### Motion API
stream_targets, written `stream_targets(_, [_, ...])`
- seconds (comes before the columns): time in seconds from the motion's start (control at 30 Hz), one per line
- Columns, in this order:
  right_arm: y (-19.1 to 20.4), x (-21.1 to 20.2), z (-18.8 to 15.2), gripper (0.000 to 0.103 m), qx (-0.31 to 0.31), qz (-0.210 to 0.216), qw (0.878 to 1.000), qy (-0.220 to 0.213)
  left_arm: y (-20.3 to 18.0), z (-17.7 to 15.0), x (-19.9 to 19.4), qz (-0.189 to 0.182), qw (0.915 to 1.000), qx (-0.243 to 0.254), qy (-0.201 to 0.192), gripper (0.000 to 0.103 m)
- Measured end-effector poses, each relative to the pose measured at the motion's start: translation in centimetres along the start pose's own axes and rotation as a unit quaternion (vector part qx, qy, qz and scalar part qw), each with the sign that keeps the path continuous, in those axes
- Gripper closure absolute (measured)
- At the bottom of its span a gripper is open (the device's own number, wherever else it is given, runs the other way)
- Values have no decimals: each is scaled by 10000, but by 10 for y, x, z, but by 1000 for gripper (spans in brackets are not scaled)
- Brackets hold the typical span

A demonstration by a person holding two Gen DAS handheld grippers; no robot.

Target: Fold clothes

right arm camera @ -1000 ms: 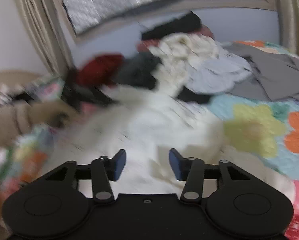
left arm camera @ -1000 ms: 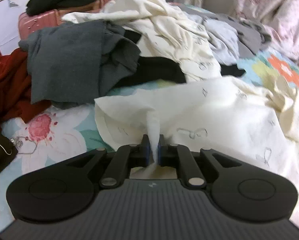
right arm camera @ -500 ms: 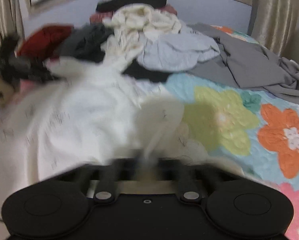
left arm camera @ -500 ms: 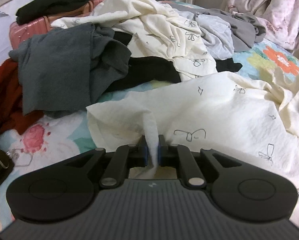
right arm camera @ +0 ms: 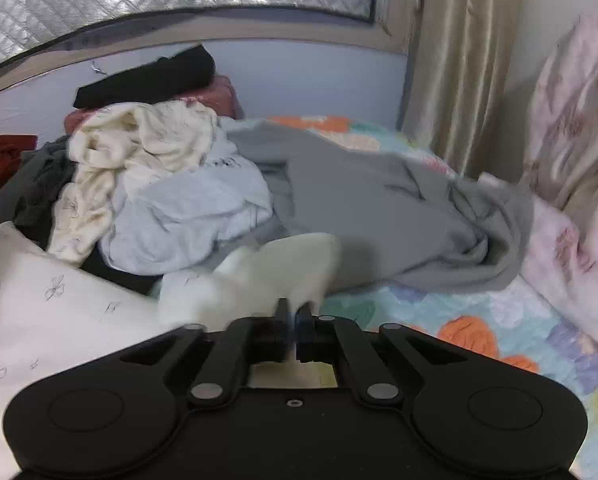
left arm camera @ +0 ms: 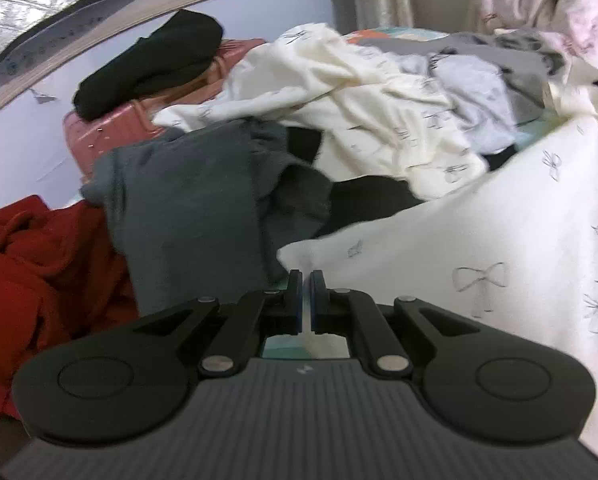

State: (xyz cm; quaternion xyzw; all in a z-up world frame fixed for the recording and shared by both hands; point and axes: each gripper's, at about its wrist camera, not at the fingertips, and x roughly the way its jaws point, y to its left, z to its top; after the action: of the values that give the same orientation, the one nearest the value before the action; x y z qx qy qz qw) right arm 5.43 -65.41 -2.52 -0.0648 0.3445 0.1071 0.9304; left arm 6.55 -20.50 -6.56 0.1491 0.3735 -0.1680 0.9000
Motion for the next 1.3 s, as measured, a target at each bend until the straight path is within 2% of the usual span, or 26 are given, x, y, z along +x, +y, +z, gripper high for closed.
stream_targets(0.03, [-5,5,-3,85,159,-103,9998,-4,2,-2,4,55,10000,-50,63,100])
stream_targets(0.1, [-20,6,-12,84,561,-204,9982,-6,10,-7,12,92,9994,-242,211,100])
stream_targets(0.2, [-39,4,-25,83,1075,-284,9938,-14,29,-13,13,-404,9942,-979,179,97])
stream_targets(0.3, [-44,-8,-33,65,1111,151,9937,47,45,-14,12,-1032,9811,-1636,13,95])
stream_targets(0.33, [-43,-9,-32,52,1048,261,9941,107,46,-13,13,-1154,9782,-1727,-20,90])
stream_targets(0.37, [-41,-10,-32,47,983,370,9943,168,46,-12,15,-1250,9758,-1793,-45,77])
stream_targets(0.43, [-36,-11,-30,46,804,542,9949,278,46,-8,19,-1442,9685,-2026,-102,58])
stream_targets(0.57, [-29,-16,-28,44,625,886,9937,285,49,-10,26,-1836,9452,-2692,-217,49])
stream_targets(0.63, [-26,-23,-27,44,584,1008,9929,249,51,-12,28,-1920,9360,-2939,-251,48])
stream_targets(0.7, [-23,-32,-26,44,541,1116,9921,209,53,-14,28,-1937,9311,-3077,-279,47])
stream_targets(0.77, [-16,-38,-27,36,322,1235,9915,258,52,-13,28,-1936,9323,-3044,-255,47])
stream_targets(0.83, [3,-38,-31,34,-377,971,9933,500,50,-11,28,-1964,9359,-2917,-195,47])
stream_targets(0.9, [23,-33,-38,34,-1269,533,9878,722,45,-8,26,-1972,9409,-2744,-208,46])
stream_targets(1.0, [32,-27,-43,34,-1658,-111,9843,594,35,-4,30,-2019,9448,-2571,-223,44])
stream_targets(1.03, [26,-26,-41,34,-1417,-95,9888,458,31,-3,34,-2034,9464,-2505,-143,45])
stream_targets(1.07, [20,-25,-39,42,-1176,-79,9925,329,24,-2,39,-1882,9537,-2346,38,48])
stream_targets(1.1, [11,-26,-39,63,-956,-75,9950,288,16,-1,45,-1678,9616,-2158,245,53])
stream_targets(1.13, [2,-26,-40,100,-736,-71,9970,247,8,1,46,-1446,9705,-1904,302,65])
stream_targets(1.17, [-6,-27,-40,101,-515,-67,9984,205,0,5,46,-1205,9788,-1627,314,84])
stream_targets(1.2, [-15,-27,-41,101,-294,-63,9994,164,-10,10,42,-953,9884,-1152,283,99])
stream_targets(1.23, [-24,-28,-41,101,-73,-59,9999,122,-17,14,37,-682,9949,-718,166,102])
stream_targets(1.27, [-33,-28,-42,101,149,-55,9998,81,-20,16,30,-434,9978,-494,-15,102])
stream_targets(1.3, [-41,-29,-42,101,370,-51,9993,39,-18,16,26,-296,9984,-476,-64,102])
